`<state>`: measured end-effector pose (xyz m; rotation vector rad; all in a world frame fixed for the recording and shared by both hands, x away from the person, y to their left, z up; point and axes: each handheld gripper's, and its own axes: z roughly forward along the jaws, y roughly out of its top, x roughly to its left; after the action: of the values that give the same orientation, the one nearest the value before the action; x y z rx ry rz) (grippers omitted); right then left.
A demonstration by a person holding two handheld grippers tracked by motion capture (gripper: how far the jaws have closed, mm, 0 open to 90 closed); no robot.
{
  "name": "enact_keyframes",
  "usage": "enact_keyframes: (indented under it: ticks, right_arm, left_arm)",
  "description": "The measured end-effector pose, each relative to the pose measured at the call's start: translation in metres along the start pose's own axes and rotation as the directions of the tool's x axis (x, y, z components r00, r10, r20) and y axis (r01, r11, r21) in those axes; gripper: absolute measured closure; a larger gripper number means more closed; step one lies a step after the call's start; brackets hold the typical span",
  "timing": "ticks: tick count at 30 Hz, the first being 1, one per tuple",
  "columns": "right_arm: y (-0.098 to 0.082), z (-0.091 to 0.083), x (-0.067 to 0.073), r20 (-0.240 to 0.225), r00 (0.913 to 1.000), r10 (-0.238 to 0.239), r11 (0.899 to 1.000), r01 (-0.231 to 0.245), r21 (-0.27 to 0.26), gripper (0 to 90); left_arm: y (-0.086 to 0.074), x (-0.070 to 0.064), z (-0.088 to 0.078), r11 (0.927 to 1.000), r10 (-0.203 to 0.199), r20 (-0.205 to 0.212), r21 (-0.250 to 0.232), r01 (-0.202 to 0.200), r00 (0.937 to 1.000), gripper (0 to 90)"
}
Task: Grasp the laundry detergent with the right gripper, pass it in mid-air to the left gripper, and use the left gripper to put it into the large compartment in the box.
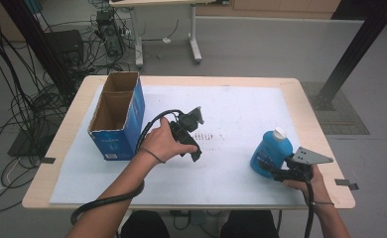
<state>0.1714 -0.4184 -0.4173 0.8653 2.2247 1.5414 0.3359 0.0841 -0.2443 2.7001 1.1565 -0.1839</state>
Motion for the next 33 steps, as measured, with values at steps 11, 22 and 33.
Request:
enact_keyframes:
  ticks: [11, 22, 33]
  right_arm:
    - [0.006, -0.003, -0.002, -0.003, 0.9998, 0.018, 1.000, -0.018, -0.016, 41.9]
    - [0.025, -0.001, -0.006, -0.047, 0.9987, 0.016, 1.000, -0.016, 0.001, 41.9]
    - [0.043, 0.011, -0.009, -0.120, 0.9928, -0.001, 1.000, 0.003, 0.015, 41.8]
  left_arm:
    - [-0.003, -0.002, -0.007, 0.9998, 0.020, 0.000, 0.000, -0.020, 0.9998, 8.9]
    - [-0.009, -0.004, -0.021, 0.9973, 0.071, 0.007, -0.023, -0.070, 0.9975, 9.0]
    - [-0.016, -0.008, -0.041, 0.9898, 0.132, 0.008, -0.056, -0.131, 0.9913, 8.9]
